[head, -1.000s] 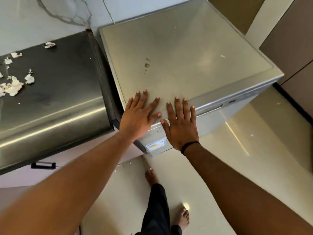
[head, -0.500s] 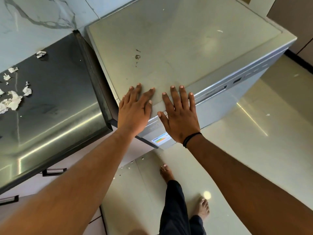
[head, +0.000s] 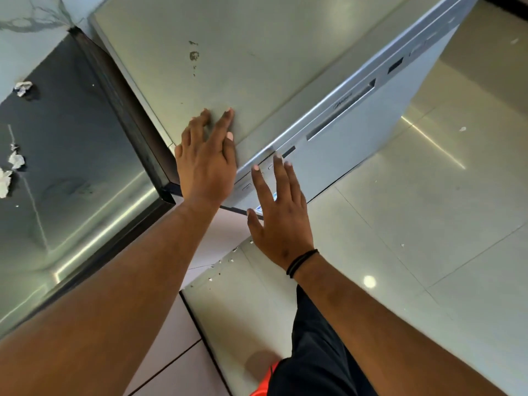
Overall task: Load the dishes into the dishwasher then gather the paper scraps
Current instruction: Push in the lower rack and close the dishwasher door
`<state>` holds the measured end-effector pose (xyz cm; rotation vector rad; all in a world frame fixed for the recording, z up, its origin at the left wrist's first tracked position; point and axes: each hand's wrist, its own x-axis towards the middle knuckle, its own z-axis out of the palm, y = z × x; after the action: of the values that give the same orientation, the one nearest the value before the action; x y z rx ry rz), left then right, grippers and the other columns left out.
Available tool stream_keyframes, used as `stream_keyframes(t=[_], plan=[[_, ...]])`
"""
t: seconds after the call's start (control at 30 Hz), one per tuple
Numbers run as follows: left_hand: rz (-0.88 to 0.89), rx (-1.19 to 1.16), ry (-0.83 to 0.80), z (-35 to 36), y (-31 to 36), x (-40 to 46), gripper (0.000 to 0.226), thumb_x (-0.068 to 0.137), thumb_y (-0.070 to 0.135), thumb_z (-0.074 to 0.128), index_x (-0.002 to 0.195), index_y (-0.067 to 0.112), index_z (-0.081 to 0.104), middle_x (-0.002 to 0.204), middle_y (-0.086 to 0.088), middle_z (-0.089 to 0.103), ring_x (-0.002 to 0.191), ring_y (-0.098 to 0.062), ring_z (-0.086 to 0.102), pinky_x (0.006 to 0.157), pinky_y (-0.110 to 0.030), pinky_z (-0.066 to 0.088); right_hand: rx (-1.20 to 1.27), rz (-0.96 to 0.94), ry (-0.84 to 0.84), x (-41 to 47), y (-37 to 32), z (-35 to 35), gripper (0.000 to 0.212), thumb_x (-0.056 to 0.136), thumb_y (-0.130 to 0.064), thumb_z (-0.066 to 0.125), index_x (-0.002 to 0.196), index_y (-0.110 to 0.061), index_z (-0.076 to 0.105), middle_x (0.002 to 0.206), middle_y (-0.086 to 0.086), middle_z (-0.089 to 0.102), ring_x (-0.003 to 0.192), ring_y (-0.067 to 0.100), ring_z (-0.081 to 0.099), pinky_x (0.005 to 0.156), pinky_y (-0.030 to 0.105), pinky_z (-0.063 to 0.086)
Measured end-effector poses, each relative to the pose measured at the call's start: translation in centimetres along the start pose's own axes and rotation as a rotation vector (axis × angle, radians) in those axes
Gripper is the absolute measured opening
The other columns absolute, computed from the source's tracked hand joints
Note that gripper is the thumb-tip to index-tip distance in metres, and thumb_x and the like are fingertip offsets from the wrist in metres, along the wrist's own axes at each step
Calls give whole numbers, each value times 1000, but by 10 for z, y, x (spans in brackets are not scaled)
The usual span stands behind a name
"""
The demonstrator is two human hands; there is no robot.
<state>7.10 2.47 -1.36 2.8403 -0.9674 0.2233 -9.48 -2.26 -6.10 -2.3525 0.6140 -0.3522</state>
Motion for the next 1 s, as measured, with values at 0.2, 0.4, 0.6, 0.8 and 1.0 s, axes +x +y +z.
stream_keyframes(t=[0.2, 0.4, 0.6, 0.8, 1.0], plan=[[-16, -15, 11, 1, 1, -1, 47, 107, 40, 31, 151, 34, 44, 155, -7, 42, 140, -29, 41, 104, -48, 39, -25, 23, -195, -32, 15, 32, 90, 88, -32, 62, 160, -21, 8, 137, 15, 48, 115, 34, 49, 87, 48, 54], [-24, -27, 18, 2, 2, -2, 46, 106, 38, 32, 150, 33, 46, 155, -7, 43, 140, -31, 41, 105, -51, 40, -21, 46, -352, -39, 20, 44, 102, 93, -35, 57, 152, -35, -25, 124, 15, 54, 99, 33, 55, 80, 47, 54], [-36, -51, 19, 3, 1, -1, 46, 106, 39, 34, 150, 35, 47, 155, -6, 43, 141, -30, 41, 105, -50, 39, -56, 59, -414, -35, 25, 45, 103, 94, -35, 58, 149, -44, -29, 128, 19, 52, 103, 35, 56, 80, 45, 53], [-36, -84, 11, 3, -2, -1, 46, 106, 39, 34, 150, 35, 47, 156, -5, 42, 143, -30, 39, 107, -51, 39, -69, 53, -417, -28, 25, 44, 100, 97, -33, 56, 150, -44, -27, 119, 18, 53, 95, 29, 55, 79, 42, 50], [-30, -88, -3, 3, -3, 0, 47, 106, 41, 33, 152, 34, 44, 158, -4, 39, 145, -28, 36, 109, -51, 37, -82, 57, -373, -15, 22, 47, 102, 94, -30, 58, 148, -47, -27, 114, 17, 54, 89, 30, 53, 75, 42, 53]])
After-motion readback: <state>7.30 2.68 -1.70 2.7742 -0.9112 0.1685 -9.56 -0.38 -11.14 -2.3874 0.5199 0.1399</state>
